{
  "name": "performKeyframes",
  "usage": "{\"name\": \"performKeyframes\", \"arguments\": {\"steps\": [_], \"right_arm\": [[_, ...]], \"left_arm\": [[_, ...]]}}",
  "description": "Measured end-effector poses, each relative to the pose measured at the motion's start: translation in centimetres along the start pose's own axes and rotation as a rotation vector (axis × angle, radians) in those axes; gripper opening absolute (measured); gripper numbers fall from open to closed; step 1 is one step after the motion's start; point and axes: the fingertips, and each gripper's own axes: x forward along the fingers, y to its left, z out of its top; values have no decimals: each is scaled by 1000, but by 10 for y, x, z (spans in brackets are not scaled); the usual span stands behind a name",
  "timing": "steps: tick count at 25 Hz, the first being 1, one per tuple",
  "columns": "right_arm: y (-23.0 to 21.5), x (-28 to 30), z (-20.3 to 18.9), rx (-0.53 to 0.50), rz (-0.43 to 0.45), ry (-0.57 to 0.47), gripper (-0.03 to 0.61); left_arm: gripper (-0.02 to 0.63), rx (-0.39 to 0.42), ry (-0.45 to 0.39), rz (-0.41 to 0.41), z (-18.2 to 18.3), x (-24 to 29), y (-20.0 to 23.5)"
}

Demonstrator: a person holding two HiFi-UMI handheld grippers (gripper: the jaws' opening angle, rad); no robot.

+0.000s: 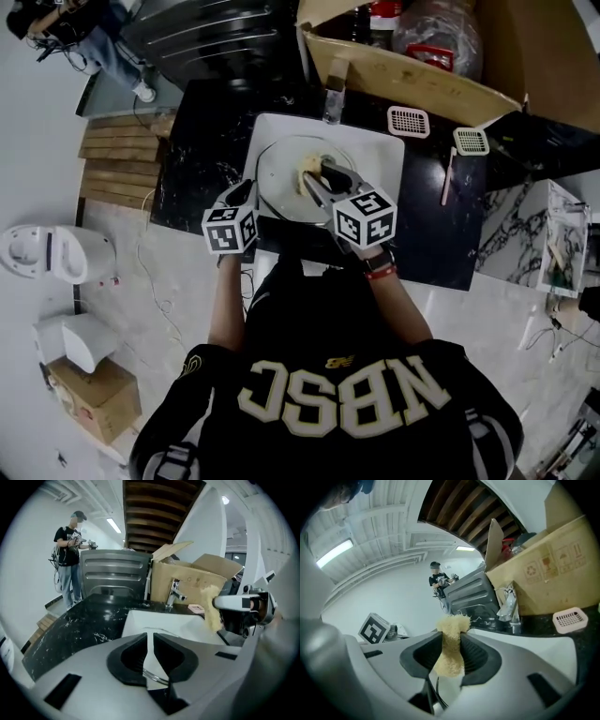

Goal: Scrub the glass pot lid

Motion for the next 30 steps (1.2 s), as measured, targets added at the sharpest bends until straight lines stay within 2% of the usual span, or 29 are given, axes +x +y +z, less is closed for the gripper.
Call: {"name": "performKeyframes", "arguments": {"steps": [6, 13, 18, 22, 25, 27, 30], "right_arm": [[-7, 21, -1, 27, -17, 17, 127], [-16, 35, -6, 51, -46, 31, 130], [-22, 41, -8, 65, -62, 40, 130], [-28, 43, -5, 72, -66, 38, 130], [-31, 46, -3, 78, -66, 33, 130], [-34, 48, -3, 83, -66, 32, 130], [-37, 51, -1, 83, -64, 28, 130]], "left_arm": [[175, 30, 192, -80, -35, 23, 0], [264, 2, 355, -145, -62, 48, 6], [265, -124, 456, -156, -79, 62, 10], [265, -218, 552, -119, -94, 71, 20], [242, -249, 580, -73, -98, 74, 30], [193, -257, 608, -48, -99, 77, 34], [170, -257, 669, -38, -103, 81, 35]]}}
